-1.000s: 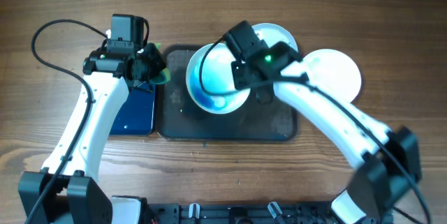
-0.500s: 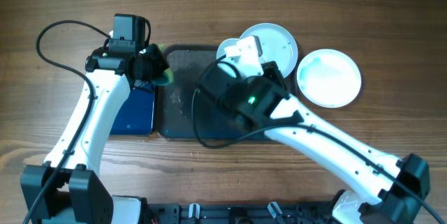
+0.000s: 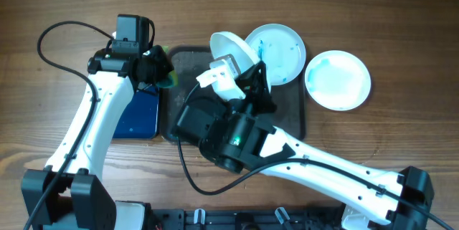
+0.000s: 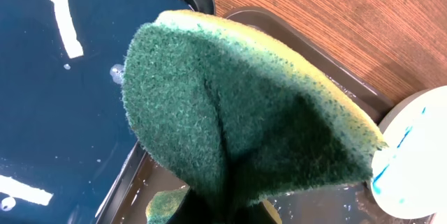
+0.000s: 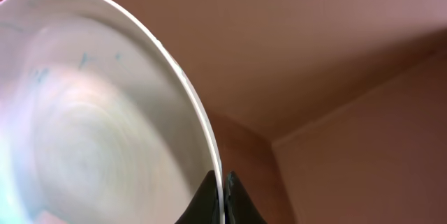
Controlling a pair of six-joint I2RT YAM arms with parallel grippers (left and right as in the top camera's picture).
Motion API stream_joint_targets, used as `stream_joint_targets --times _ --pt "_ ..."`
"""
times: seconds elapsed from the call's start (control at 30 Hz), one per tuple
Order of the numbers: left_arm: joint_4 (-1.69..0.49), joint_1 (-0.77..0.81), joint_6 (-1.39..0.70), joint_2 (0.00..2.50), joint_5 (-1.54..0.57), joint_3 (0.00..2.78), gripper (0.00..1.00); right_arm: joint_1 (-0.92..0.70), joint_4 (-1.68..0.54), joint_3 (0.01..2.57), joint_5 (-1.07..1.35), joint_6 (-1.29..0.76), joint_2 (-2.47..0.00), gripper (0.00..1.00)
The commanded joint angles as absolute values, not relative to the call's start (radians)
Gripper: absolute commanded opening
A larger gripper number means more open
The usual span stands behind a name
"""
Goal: Clean dirty plates on tray and stack at the side
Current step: 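Lift the plate with the right gripper and stack it on the first plate, then grasp the upper plate rim with the right gripper and drag it to tray center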
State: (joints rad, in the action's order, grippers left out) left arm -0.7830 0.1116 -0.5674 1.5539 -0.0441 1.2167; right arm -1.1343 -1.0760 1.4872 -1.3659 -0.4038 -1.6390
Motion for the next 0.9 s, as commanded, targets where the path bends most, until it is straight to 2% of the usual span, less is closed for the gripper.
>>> stream_joint_targets --times 0.0,0.2,0.3,0.4,0.53,0.63,0.87 --pt "-0.783 0.109 -0.581 1.558 -0.056 1.227 0.04 -1.069 -1.076 1.491 -1.039 -0.461 -1.623 0.04" --pt "-0.795 0.109 -0.581 1.558 -0.056 1.227 0.04 -0.776 -1.064 1.491 -0.376 -0.453 -1.614 0.04" --pt "-0.795 0.109 -0.581 1.558 -0.056 1.227 0.04 -0.504 -1.02 1.493 -0.013 -0.373 -1.592 0.04" --pt "-0.795 0.109 -0.581 1.558 -0.056 1.227 0.04 -0.243 -1.027 1.492 0.188 -0.366 -1.589 0.04" --pt "-0.798 0.109 -0.581 1.558 -0.056 1.227 0.04 0.067 -1.05 1.489 0.233 -0.369 -1.597 0.04" --pt "-0.825 0.109 -0.58 1.558 -0.051 1.227 0.04 0.235 -1.046 1.432 0.113 -0.436 -1.611 0.04" --pt "-0.832 0.109 -0.58 1.558 -0.052 1.227 0.04 0.294 -0.879 1.186 0.015 -0.474 -1.631 0.04"
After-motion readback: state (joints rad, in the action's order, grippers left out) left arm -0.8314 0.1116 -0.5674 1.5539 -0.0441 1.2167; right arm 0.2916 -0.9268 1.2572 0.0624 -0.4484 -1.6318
